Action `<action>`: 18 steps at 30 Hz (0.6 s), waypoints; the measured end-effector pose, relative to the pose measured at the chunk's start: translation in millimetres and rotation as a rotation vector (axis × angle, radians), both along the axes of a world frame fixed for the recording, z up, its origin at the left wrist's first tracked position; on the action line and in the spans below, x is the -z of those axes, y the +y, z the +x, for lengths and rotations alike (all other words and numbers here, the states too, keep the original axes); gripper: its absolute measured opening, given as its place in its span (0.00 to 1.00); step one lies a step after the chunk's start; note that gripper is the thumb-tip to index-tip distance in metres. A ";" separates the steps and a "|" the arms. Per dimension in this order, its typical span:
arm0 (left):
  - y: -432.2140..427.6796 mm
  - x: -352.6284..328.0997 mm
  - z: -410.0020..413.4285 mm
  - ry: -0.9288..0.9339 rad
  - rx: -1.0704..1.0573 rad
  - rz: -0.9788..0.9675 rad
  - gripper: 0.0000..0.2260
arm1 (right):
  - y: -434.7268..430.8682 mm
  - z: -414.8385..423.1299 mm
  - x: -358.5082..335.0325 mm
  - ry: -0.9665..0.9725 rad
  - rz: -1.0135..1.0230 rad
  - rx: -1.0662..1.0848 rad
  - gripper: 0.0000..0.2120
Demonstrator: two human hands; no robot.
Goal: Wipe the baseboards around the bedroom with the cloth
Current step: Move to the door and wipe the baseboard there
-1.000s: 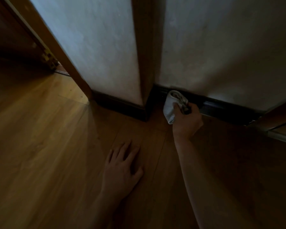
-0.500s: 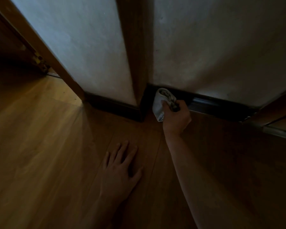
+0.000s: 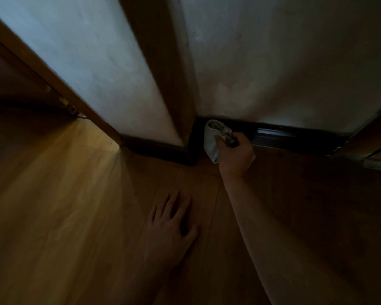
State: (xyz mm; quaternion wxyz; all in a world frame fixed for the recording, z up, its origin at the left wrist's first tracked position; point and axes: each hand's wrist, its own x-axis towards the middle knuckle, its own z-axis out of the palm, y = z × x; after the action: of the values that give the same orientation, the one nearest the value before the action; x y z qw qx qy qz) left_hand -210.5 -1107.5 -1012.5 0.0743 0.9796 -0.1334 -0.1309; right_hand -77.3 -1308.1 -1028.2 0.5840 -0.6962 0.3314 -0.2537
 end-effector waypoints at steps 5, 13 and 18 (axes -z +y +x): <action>-13.7 0.5 -3.8 -0.008 0.047 -0.022 0.34 | -20.4 -18.0 2.0 -0.018 -0.036 0.102 0.13; -13.3 27.9 -6.0 -0.083 0.045 -0.151 0.31 | -5.8 -0.1 0.2 0.015 -0.050 -0.017 0.14; -12.7 30.0 -6.2 -0.143 0.056 -0.182 0.30 | -39.9 -23.4 -1.3 0.034 -0.096 0.076 0.14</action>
State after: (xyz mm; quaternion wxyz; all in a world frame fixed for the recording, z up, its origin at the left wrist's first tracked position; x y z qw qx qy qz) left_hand -216.6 -1120.2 -1042.5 0.1497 0.9715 -0.1771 -0.0499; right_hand -100.7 -1348.0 -1027.0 0.5340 -0.7147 0.3549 -0.2795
